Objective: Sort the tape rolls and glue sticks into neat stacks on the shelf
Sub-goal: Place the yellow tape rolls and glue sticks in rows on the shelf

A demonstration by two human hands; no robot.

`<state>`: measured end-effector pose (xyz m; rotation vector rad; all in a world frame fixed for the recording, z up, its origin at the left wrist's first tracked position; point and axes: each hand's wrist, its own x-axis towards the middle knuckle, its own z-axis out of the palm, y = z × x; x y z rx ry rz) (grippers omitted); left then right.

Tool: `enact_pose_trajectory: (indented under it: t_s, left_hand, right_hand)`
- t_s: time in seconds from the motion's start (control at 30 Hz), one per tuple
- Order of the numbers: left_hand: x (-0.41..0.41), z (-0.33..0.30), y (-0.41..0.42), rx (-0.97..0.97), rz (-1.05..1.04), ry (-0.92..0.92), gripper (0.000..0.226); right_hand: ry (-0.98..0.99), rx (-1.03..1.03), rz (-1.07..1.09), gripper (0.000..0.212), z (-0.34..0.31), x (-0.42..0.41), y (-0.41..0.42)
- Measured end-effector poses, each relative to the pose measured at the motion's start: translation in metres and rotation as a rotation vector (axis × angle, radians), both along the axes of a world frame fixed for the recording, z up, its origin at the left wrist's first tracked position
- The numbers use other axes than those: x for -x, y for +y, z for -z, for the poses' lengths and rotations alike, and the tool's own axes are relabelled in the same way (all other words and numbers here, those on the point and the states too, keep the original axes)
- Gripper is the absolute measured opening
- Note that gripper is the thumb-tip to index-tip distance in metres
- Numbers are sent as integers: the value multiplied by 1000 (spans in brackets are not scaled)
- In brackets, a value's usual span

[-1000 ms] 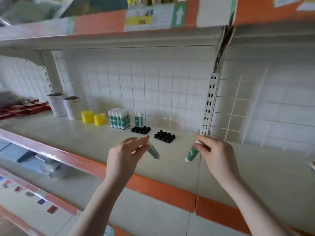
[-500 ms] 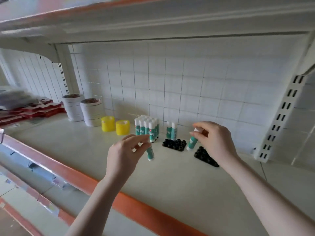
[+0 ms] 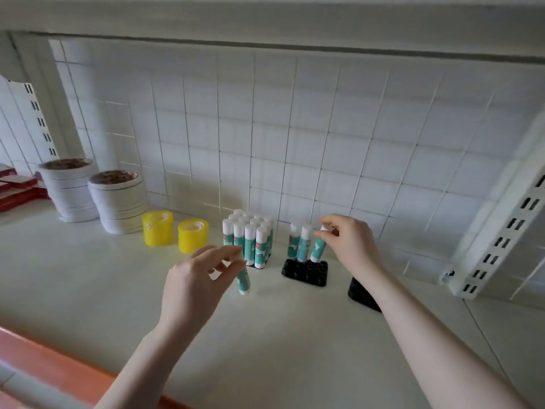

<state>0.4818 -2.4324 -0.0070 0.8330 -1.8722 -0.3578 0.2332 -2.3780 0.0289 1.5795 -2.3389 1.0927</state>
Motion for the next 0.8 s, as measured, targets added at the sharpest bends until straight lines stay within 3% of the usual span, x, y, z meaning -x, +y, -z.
enact_pose_trajectory:
  t_s: [0.4, 0.67, 0.8]
  left_hand:
    - [3, 7, -2, -75, 81, 20, 18]
    - [6, 5, 0, -75, 86, 9, 18]
    - [8, 1, 3, -45, 101, -1, 15]
  right_hand:
    - [87, 4, -78, 17, 16, 2, -13]
    - [43, 75, -110, 24, 25, -1, -8]
    - [54, 5, -147, 40, 26, -1, -1]
